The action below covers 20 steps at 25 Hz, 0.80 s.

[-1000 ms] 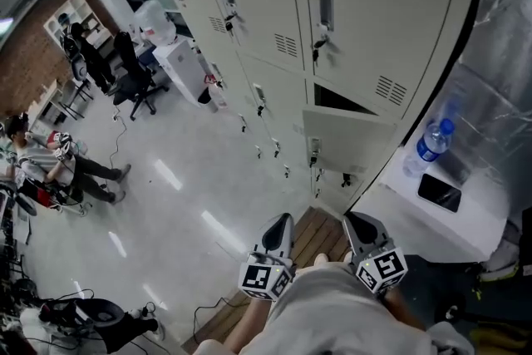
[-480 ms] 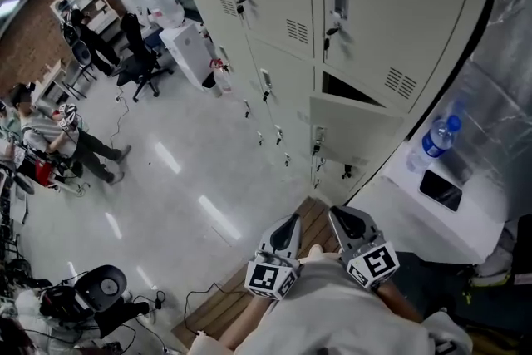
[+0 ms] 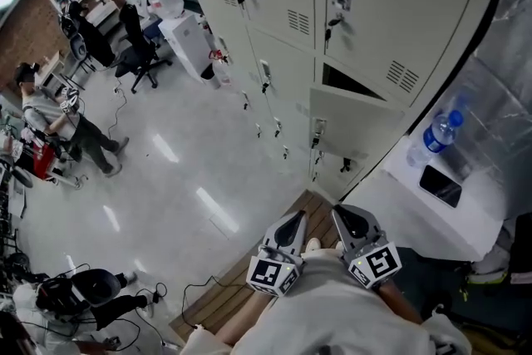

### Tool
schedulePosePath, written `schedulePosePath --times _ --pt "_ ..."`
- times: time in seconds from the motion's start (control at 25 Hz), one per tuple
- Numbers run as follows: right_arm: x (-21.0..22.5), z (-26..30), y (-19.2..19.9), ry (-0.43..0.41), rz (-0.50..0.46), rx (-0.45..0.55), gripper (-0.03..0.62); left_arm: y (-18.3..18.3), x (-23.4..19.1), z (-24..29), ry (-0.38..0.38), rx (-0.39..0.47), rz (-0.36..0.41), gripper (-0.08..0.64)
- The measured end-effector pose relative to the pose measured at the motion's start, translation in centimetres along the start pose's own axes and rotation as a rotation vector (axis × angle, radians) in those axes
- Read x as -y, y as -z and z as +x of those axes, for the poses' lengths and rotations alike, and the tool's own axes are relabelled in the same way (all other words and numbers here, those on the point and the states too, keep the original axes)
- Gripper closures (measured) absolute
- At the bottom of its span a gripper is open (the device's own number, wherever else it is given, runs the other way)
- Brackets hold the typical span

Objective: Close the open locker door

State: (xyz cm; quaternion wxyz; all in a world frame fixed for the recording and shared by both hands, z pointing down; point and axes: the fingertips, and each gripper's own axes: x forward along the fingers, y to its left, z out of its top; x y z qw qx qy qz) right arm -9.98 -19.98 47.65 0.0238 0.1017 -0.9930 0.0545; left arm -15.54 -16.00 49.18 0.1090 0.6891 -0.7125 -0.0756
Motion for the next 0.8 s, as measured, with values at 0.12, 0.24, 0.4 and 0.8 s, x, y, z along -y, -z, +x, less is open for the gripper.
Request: schedulePosePath --times 0.12,0.24,0.4,0.8 --pt "0.1 -0.4 0.1 0.013 0.001 -0.004 0.560 0.1 0.3 0.0 0.012 -0.006 0.003 0.548" --pt "0.3 -0.8 0.1 0.030 0.002 -0.002 0.560 0.3 0.5 0.1 0.021 -0.011 0.015 0.548" --pt "0.6 -1.3 0.3 0.051 0.004 -0.008 0.560 0.7 0.9 0.5 0.042 -0.021 0.017 0.548" --pt "0.6 -1.1 0.8 0.059 0.012 -0.012 0.560 0.8 0.6 0.4 0.044 -0.026 0.013 0.548"
